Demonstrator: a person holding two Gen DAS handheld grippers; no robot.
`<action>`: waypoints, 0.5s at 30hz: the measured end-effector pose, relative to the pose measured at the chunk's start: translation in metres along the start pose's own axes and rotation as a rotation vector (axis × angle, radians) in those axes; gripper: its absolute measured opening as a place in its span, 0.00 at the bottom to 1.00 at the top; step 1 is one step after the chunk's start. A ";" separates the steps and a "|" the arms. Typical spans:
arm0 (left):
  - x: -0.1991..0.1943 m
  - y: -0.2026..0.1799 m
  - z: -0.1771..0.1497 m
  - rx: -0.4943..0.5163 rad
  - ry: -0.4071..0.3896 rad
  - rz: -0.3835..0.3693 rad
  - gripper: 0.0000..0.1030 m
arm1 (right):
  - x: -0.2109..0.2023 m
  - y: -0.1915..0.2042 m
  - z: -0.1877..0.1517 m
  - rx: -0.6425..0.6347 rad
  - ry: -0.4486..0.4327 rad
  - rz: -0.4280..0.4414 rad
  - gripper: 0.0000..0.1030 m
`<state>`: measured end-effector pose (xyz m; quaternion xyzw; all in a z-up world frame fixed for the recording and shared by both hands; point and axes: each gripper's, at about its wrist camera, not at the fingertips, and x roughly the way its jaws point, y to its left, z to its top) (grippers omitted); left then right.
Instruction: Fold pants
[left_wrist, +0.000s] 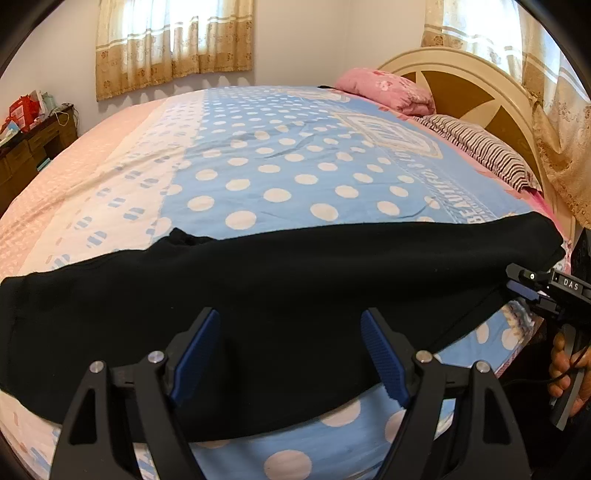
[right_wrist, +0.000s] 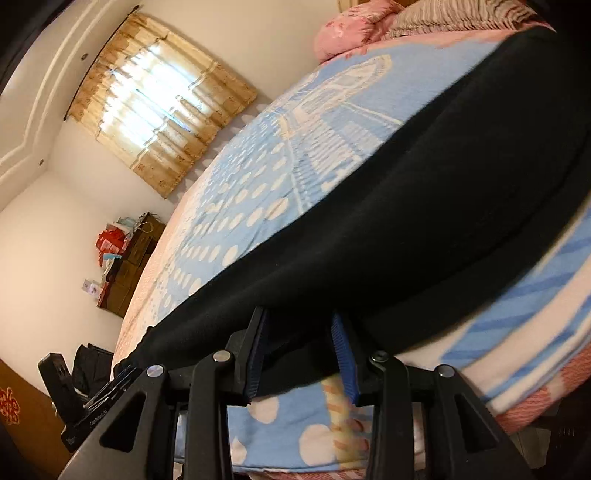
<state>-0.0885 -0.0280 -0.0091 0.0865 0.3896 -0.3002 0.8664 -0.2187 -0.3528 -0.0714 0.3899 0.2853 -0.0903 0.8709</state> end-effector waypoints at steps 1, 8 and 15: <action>0.000 0.000 0.000 0.002 -0.001 0.003 0.79 | 0.002 0.002 0.000 0.000 0.003 0.019 0.36; 0.003 0.000 0.000 -0.004 0.009 0.005 0.79 | 0.022 0.015 -0.020 -0.028 0.069 0.063 0.36; 0.003 -0.002 0.000 0.000 0.014 0.002 0.79 | 0.032 0.024 -0.031 0.026 0.109 0.099 0.36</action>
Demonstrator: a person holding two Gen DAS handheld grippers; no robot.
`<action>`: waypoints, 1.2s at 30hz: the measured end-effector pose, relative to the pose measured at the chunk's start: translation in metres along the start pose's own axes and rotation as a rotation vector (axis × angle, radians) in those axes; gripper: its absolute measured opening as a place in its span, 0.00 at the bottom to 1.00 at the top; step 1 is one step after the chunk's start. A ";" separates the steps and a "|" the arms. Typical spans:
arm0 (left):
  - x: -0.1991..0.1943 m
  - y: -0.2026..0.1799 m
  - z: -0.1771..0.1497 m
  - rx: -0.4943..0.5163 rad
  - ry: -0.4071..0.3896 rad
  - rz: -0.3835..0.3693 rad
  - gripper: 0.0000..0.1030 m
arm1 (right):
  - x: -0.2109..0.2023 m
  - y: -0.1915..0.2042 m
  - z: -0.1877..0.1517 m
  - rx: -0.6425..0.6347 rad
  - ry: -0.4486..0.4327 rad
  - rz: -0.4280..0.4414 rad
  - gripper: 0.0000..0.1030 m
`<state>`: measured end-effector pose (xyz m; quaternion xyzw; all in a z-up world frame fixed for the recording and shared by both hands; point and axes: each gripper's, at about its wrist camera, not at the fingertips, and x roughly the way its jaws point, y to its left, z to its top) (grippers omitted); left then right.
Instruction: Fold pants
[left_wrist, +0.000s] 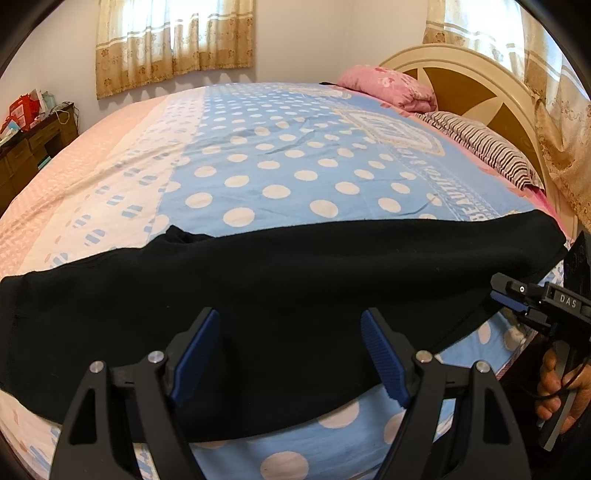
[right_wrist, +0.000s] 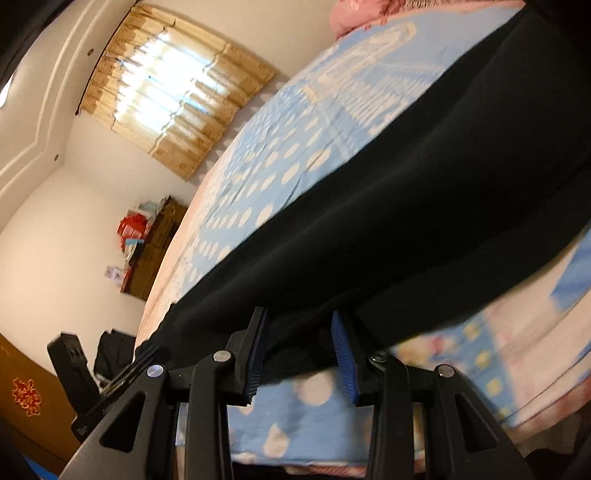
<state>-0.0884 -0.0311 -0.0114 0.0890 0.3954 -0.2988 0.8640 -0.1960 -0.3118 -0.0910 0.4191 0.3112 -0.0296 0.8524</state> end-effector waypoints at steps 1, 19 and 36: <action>0.000 0.000 0.000 0.001 -0.002 0.000 0.79 | 0.002 0.004 -0.005 0.006 0.013 0.006 0.36; 0.003 0.006 0.000 -0.024 0.007 0.000 0.79 | -0.040 -0.022 0.012 0.058 -0.124 -0.030 0.03; -0.020 0.047 -0.013 0.005 -0.019 0.113 0.79 | -0.102 -0.010 0.008 -0.072 -0.283 -0.308 0.05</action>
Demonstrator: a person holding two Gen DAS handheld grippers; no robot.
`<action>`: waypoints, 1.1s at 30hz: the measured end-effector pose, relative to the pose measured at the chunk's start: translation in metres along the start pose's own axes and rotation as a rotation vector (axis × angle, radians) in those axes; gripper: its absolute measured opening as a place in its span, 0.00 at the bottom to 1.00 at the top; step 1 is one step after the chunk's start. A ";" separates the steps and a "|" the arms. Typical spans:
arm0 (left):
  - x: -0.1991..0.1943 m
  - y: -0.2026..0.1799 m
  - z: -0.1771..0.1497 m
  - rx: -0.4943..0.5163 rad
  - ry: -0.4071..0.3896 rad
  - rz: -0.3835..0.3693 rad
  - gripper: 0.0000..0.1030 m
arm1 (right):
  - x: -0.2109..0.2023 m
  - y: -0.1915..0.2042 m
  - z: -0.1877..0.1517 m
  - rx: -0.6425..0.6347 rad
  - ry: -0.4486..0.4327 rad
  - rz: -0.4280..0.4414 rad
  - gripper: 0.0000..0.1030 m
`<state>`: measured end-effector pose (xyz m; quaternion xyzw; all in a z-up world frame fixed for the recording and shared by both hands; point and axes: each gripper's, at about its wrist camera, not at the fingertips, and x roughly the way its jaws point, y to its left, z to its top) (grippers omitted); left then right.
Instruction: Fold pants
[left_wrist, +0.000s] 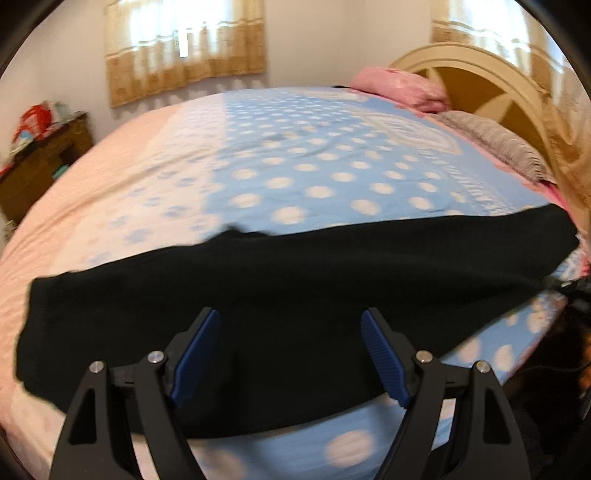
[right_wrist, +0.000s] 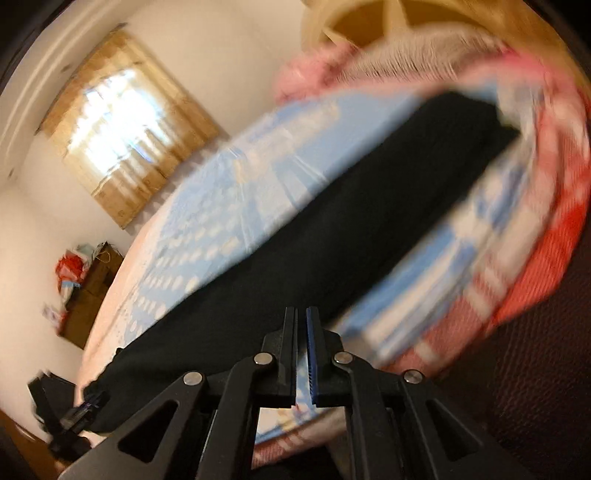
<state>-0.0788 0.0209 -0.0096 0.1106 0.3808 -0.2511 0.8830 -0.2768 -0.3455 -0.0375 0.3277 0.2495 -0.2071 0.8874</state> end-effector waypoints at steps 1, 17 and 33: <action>-0.002 0.010 -0.003 -0.017 -0.001 0.034 0.79 | 0.002 0.011 0.000 -0.049 0.010 0.035 0.05; 0.006 0.075 -0.036 -0.081 0.054 0.258 0.81 | 0.135 0.136 0.007 -0.393 0.201 0.030 0.06; 0.018 0.137 -0.029 -0.216 -0.041 0.518 0.87 | 0.210 0.314 -0.072 -0.710 0.534 0.474 0.06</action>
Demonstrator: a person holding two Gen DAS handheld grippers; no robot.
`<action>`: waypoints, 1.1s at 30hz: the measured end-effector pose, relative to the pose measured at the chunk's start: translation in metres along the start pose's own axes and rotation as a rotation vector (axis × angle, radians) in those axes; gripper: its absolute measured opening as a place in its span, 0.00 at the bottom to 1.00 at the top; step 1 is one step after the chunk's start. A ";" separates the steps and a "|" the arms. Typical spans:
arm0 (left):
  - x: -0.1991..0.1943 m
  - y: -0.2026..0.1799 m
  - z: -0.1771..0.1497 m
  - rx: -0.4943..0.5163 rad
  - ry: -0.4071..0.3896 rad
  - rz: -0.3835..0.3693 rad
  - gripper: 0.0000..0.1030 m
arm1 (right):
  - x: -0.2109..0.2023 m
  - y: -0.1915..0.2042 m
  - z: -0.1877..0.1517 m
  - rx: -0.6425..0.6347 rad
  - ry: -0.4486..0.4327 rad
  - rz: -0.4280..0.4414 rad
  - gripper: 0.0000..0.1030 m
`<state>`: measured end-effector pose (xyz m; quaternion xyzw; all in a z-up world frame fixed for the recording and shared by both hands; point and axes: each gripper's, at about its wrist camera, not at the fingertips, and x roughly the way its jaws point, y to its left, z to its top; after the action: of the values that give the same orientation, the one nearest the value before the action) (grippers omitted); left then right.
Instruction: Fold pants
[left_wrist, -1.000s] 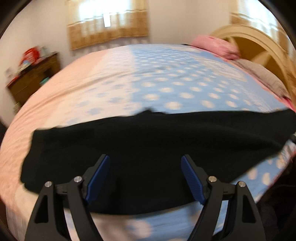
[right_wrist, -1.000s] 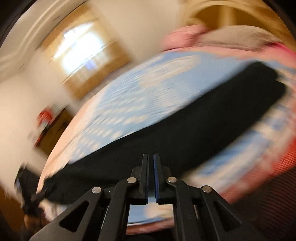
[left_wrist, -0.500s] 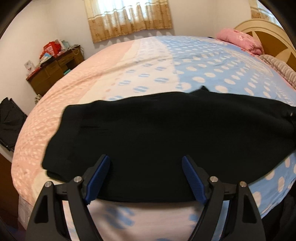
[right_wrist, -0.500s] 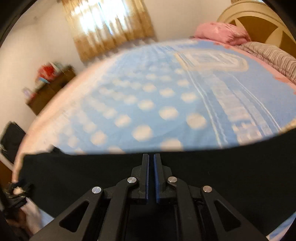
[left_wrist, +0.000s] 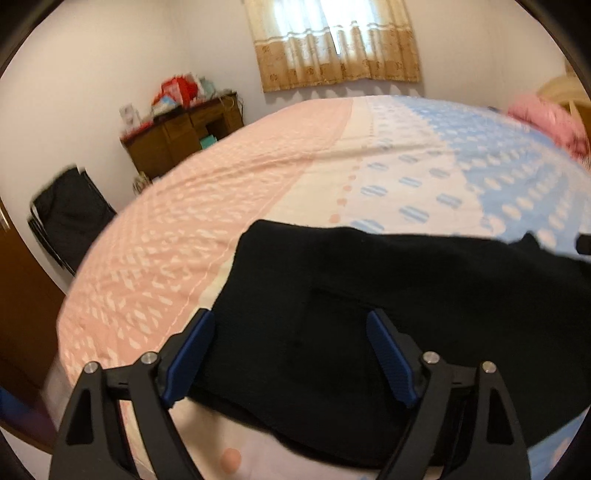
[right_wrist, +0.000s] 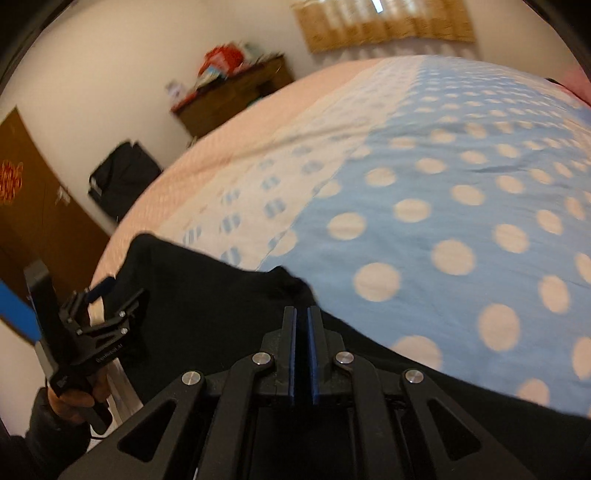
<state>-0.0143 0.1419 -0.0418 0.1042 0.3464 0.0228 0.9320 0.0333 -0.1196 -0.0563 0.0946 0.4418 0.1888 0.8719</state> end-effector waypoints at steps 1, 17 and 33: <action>0.002 0.000 0.000 -0.006 -0.005 0.000 0.88 | 0.004 0.002 0.002 -0.009 0.012 0.001 0.06; 0.009 0.016 -0.002 -0.103 0.010 -0.039 1.00 | 0.027 0.026 0.009 -0.237 0.080 -0.067 0.16; 0.011 0.013 -0.002 -0.090 0.001 -0.038 1.00 | 0.030 0.023 0.024 -0.292 0.014 -0.211 0.06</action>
<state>-0.0066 0.1566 -0.0473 0.0552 0.3476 0.0206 0.9358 0.0630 -0.0868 -0.0563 -0.0810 0.4232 0.1588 0.8883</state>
